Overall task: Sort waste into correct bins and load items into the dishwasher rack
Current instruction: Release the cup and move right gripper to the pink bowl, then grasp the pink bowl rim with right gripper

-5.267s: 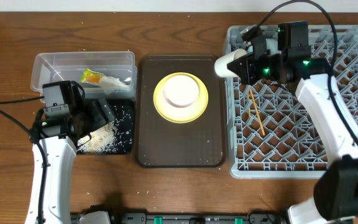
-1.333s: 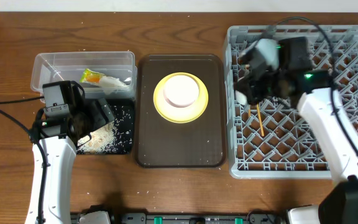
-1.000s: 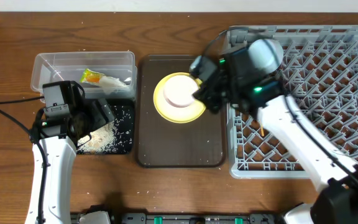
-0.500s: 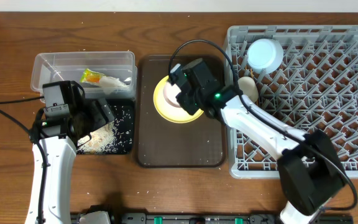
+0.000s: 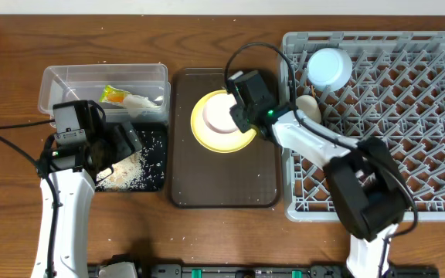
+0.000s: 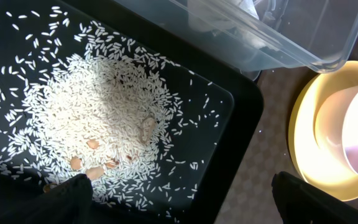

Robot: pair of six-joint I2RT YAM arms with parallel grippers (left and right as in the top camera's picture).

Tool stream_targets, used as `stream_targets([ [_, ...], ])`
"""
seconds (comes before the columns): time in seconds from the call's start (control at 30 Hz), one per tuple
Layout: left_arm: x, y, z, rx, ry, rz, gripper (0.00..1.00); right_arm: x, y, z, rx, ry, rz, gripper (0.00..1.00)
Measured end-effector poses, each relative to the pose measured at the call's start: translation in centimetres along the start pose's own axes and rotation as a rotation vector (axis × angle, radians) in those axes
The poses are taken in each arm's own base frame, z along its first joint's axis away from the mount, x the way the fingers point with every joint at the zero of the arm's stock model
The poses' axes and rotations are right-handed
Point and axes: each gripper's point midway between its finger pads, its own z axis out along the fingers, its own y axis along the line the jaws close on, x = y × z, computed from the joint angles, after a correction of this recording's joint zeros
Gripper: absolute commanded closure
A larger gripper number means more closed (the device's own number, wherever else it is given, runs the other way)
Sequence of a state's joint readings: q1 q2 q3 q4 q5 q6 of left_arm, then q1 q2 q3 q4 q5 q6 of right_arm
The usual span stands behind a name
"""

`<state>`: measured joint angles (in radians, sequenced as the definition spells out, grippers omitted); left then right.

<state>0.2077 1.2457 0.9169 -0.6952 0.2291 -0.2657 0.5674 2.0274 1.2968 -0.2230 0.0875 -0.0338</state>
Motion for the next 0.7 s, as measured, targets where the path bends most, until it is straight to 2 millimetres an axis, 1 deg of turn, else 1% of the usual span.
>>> stream_targets([
  [0.07,0.0,0.0,0.0,0.0,0.0,0.0,0.05,0.5,-0.2,0.5,0.002,0.014,0.007,0.67],
  [0.17,0.0,0.0,0.0,0.0,0.0,0.0,0.05,0.4,-0.2,0.6,0.002,0.008,0.015,0.7],
  [0.3,0.0,0.0,0.0,0.0,0.0,0.0,0.05,0.2,-0.2,0.5,0.002,0.004,0.021,0.8],
  [0.33,0.0,0.0,0.0,0.0,0.0,0.0,0.05,0.2,-0.2,0.5,0.003,0.003,0.024,0.83],
  [0.37,0.0,0.0,0.0,0.0,0.0,0.0,0.05,0.1,-0.2,0.3,0.003,-0.002,0.024,0.86],
  [0.4,0.0,0.0,0.0,0.0,0.0,0.0,0.05,-0.1,-0.2,0.1,0.002,-0.006,0.026,0.86],
  [0.47,0.0,0.0,0.0,0.0,0.0,0.0,0.05,-0.6,-0.3,-0.6,0.003,-0.018,0.029,0.85],
  [0.57,0.0,0.0,0.0,0.0,0.0,0.0,0.05,-1.6,-0.5,-2.3,0.004,-0.043,0.03,0.91],
  [0.6,0.0,0.0,0.0,0.0,0.0,0.0,0.05,-1.9,-0.5,-2.8,0.003,-0.049,0.032,0.91],
  [0.7,0.0,0.0,0.0,0.0,0.0,0.0,0.05,-2.5,-0.7,-4.4,0.005,-0.061,0.035,0.85],
])
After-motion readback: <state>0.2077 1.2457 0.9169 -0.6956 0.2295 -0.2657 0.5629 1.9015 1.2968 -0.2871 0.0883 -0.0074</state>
